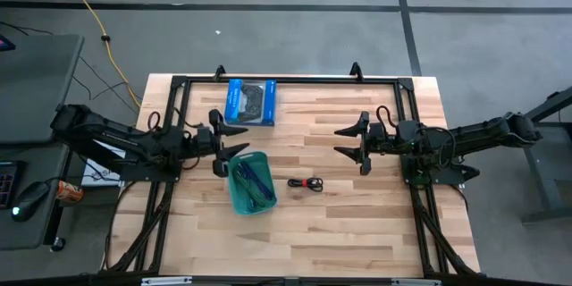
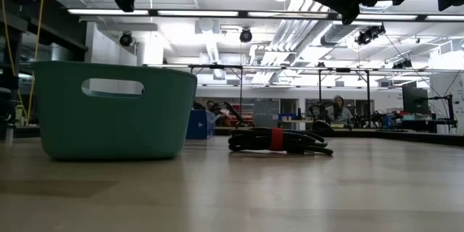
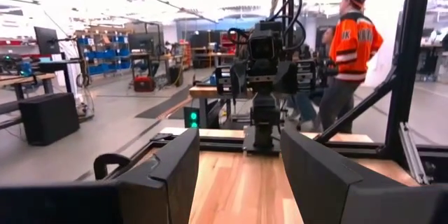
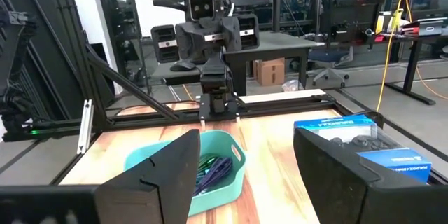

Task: Pick and place USB-C Cables
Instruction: Put the black charger cable into the green bin

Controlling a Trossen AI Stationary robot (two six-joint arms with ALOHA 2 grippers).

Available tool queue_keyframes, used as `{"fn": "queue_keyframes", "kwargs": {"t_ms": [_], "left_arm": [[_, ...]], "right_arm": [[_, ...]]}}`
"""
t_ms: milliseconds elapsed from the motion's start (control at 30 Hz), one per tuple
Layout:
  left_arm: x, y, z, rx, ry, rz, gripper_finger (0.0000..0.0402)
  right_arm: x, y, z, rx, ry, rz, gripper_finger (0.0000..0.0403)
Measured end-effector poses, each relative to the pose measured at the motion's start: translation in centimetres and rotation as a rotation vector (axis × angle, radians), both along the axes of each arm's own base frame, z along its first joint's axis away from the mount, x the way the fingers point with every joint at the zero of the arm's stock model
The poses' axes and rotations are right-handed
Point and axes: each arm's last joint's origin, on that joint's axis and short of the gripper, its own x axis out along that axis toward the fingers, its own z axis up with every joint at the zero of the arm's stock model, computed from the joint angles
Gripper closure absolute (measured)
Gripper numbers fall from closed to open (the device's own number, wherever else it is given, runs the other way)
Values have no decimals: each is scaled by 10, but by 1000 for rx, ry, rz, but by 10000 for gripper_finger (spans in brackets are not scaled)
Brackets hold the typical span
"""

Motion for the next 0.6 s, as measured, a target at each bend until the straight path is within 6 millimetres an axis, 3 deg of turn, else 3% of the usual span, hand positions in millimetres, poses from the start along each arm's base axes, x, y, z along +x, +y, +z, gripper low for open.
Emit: {"fn": "queue_keyframes", "kwargs": {"t_ms": [600], "left_arm": [[-1,0,3,-16,-55,-4,220]], "right_arm": [[0,0,-1,10,9,0,180]]}}
